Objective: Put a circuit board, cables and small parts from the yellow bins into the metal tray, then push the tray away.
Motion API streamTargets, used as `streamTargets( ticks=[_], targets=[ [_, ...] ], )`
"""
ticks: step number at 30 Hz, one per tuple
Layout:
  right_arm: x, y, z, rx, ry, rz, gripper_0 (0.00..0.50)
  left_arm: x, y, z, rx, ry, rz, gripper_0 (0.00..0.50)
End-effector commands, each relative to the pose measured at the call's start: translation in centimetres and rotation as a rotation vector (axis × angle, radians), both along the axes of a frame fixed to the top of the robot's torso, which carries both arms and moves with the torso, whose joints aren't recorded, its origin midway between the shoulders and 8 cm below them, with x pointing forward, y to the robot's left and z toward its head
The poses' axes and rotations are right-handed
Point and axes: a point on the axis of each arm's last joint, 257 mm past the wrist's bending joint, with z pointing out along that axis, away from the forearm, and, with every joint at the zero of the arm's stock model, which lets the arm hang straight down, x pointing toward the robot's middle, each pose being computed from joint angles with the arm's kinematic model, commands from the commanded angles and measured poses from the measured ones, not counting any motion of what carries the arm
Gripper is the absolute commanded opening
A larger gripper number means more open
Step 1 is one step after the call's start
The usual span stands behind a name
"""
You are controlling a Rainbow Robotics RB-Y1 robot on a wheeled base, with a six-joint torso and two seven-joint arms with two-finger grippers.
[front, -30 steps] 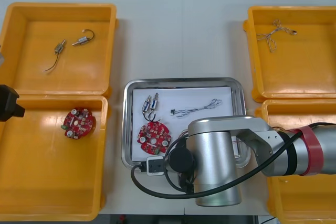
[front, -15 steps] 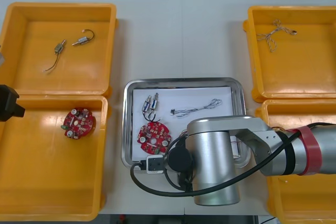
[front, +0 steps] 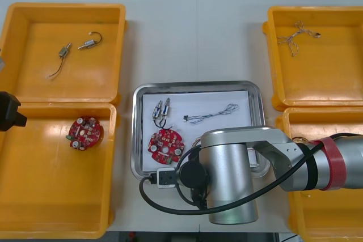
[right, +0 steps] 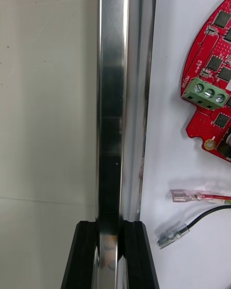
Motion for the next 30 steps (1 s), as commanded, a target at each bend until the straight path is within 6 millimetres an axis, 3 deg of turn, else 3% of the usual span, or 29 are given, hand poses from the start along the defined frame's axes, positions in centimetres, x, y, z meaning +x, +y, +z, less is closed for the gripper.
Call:
streamTargets(
  ticks=[1,8,30],
  targets=[
    [-0.6,0.8,-0.3,0.015,-0.016,-0.003,0.043,-0.1,0.7,0.9,0.048,-0.027,-0.048,0.5],
    [-0.3,0.7,-0.2,0.011,-0.029,-0.001,0.0,-0.1,0.7,0.9,0.048,-0.027,-0.048,0.5],
    [3.8,0.3,2.3,-0.013,-0.094,-0.015,0.0,-0.1,0.7,0.9,0.048,-0.027,-0.048,0.5]
  ],
)
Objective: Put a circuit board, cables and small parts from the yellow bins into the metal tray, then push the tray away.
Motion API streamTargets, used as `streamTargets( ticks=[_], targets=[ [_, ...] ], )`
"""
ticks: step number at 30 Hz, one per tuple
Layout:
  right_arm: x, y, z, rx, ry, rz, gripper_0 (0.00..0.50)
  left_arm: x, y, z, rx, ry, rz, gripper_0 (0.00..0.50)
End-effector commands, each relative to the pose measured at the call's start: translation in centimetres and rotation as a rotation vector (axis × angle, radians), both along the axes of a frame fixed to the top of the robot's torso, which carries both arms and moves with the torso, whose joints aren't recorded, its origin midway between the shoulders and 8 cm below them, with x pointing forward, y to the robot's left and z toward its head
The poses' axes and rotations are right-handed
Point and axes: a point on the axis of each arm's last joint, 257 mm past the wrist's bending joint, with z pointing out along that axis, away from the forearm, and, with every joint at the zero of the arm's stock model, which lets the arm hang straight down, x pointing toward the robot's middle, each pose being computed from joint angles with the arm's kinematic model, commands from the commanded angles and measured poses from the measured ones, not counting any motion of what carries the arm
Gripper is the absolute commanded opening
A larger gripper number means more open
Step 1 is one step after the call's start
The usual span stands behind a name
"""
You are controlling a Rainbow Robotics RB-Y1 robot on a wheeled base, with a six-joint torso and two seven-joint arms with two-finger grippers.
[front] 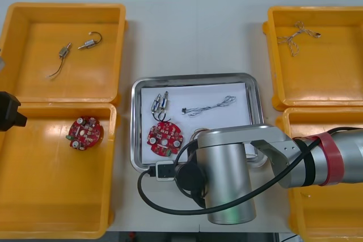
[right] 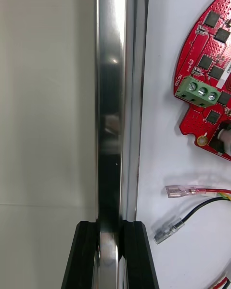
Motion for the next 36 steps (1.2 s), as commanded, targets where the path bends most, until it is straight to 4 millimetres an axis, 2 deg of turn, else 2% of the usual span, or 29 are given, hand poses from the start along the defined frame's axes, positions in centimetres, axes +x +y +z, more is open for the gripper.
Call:
streamTargets(
  ticks=[1,8,23,36],
  targets=[
    [1.9,0.3,1.4,-0.004,-0.015,-0.014,0.0,-0.1,0.7,0.9,0.048,-0.027,-0.048,0.5],
    [2.8,0.6,2.1,-0.002,0.02,-0.044,0.0,-0.1,0.7,0.9,0.048,-0.027,-0.048,0.5],
    [6.4,2.2,4.1,0.005,0.009,-0.058,0.0,-0.1,0.7,0.9,0.048,-0.027,-0.048,0.5],
    [9.6,2.0,5.0,0.003,-0.034,-0.05,0.0,-0.1,0.7,0.9,0.048,-0.027,-0.048,0.5]
  ],
)
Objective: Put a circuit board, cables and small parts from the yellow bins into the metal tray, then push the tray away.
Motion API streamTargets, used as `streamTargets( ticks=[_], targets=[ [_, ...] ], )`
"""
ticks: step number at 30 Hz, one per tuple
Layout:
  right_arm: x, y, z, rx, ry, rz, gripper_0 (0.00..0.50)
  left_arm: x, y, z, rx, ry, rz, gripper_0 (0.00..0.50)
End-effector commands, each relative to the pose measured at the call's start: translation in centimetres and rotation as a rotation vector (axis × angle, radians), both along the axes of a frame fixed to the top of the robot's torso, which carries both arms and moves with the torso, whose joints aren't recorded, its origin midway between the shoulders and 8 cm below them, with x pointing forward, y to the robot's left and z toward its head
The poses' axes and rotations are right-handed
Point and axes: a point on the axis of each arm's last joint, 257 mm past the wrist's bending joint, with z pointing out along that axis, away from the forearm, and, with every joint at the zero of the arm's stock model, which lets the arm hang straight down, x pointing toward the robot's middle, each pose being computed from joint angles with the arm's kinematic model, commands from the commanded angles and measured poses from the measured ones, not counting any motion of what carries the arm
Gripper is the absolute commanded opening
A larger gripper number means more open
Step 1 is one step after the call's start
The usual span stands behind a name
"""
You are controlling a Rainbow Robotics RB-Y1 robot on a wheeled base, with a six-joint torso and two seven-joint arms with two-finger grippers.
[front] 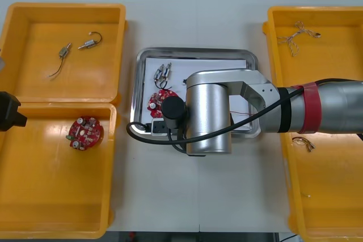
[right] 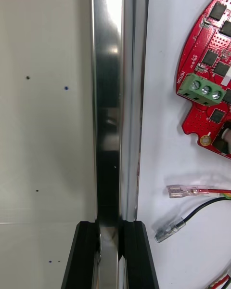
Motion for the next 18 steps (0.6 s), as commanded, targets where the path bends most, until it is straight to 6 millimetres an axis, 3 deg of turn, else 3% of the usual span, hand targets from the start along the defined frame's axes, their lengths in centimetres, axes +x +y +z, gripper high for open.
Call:
streamTargets(
  ticks=[1,18],
  targets=[
    [2.1,0.9,1.7,-0.007,-0.042,0.05,0.0,-0.1,0.7,0.9,0.048,-0.026,-0.048,0.5],
    [5.6,1.6,3.6,-0.001,-0.104,0.104,0.0,-0.1,0.7,0.9,0.048,-0.026,-0.048,0.5]
  ],
)
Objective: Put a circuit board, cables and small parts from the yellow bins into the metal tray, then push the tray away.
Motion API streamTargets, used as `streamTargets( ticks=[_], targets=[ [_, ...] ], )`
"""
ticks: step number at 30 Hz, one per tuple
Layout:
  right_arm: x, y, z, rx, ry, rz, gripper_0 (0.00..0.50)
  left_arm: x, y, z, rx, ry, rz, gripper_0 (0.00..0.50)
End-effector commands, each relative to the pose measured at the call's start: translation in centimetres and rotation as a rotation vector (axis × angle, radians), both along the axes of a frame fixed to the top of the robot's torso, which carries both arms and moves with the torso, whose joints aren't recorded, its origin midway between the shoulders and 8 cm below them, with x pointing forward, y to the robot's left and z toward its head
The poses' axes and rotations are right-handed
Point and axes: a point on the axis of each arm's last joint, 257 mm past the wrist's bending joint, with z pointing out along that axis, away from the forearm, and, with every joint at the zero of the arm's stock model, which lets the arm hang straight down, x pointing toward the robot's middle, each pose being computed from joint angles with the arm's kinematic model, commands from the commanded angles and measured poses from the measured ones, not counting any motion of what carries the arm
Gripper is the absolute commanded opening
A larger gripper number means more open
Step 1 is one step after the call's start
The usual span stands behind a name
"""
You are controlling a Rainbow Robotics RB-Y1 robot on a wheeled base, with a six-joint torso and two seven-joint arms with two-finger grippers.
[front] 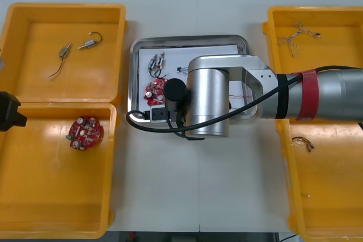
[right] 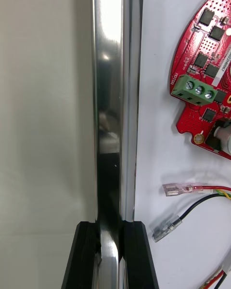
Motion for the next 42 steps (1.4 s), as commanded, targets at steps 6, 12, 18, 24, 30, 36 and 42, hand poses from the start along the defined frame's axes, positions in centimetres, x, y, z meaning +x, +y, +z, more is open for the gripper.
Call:
streamTargets(
  ticks=[6,12,18,24,30,36,42],
  targets=[
    [3.2,0.5,2.4,0.009,-0.046,0.014,0.0,-0.1,0.7,0.9,0.048,-0.026,-0.048,0.5],
    [4.3,-0.2,3.1,0.02,-0.032,-0.015,0.0,-0.1,0.7,0.9,0.048,-0.026,-0.048,0.5],
    [5.5,-0.1,4.1,0.023,-0.059,-0.008,0.0,-0.1,0.7,0.9,0.048,-0.026,-0.048,0.5],
    [7.3,-0.2,4.7,0.055,-0.086,-0.014,0.0,-0.1,0.7,0.9,0.048,-0.026,-0.048,0.5],
    [8.3,-0.7,5.0,0.051,-0.096,-0.028,0.0,-0.1,0.7,0.9,0.048,-0.026,-0.048,0.5],
    [9.5,-0.6,5.5,0.067,-0.118,-0.022,0.0,-0.1,0.7,0.9,0.048,-0.026,-0.048,0.5],
    [10.9,-0.5,6.1,0.067,-0.148,-0.022,0.0,-0.1,0.7,0.9,0.048,-0.026,-0.048,0.5]
  ],
)
